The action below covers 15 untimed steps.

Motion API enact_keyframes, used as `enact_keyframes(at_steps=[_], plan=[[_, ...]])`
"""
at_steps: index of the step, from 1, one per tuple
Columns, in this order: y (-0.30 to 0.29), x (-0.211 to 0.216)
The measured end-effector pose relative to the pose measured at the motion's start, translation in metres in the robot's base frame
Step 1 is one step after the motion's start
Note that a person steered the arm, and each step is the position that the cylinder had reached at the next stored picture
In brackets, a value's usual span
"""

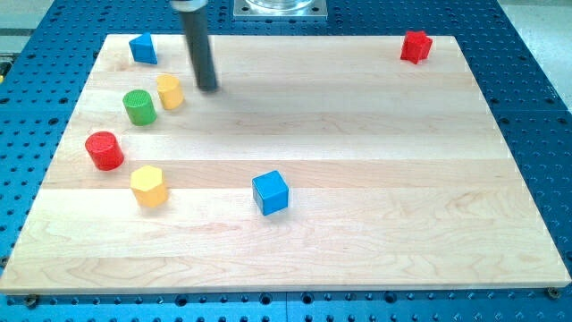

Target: Push the blue triangle to the top right of the heart

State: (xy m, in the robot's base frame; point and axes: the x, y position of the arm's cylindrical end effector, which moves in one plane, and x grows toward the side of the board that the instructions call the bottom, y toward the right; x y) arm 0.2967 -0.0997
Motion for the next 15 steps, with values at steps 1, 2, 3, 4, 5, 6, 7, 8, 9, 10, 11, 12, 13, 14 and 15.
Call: enact_keyframes(at_steps=[1, 2, 3, 4, 5, 6, 7, 8, 9, 10, 11, 12, 13, 14, 15], plan=[[-0.068, -0.013], [-0.132, -0.013], [-0.156, -0.025], [-0.157, -0.046], [-0.151, -0.064], [-0.131, -0.068], [-0.055, -0.063], [-0.045, -0.068], [-0.04, -0.069], [-0.004, -0.069], [0.024, -0.063], [0.021, -0.042], [0.048, -0.039], [0.069, -0.055], [0.078, -0.025]])
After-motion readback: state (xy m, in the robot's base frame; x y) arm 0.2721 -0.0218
